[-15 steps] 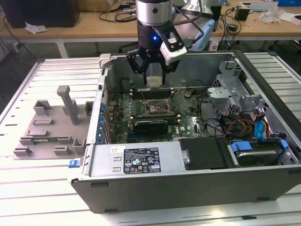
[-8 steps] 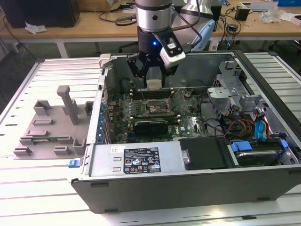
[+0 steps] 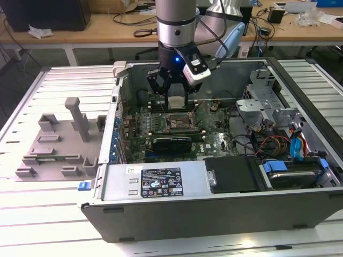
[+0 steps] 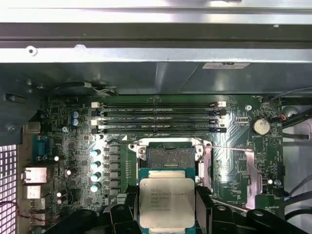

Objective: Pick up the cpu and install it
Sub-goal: 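Pick up the cpu and move it towards the insertion slot, then place the cpu into insertion slot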

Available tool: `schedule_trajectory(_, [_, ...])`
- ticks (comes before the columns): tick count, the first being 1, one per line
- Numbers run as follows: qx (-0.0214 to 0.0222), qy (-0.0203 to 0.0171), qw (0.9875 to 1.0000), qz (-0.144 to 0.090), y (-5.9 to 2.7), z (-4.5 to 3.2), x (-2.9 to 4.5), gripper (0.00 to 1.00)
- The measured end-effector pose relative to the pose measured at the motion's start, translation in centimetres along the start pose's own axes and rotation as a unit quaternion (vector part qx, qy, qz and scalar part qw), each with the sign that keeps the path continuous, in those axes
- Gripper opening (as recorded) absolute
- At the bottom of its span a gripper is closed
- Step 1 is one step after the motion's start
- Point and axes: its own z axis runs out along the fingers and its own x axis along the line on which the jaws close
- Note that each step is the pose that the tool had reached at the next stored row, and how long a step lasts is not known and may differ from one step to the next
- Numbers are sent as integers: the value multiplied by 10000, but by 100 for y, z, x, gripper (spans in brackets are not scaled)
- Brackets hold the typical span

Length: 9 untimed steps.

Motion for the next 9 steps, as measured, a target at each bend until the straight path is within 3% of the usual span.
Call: schedule_trajectory(9, [-1, 0, 10000, -1, 0, 3, 0, 55])
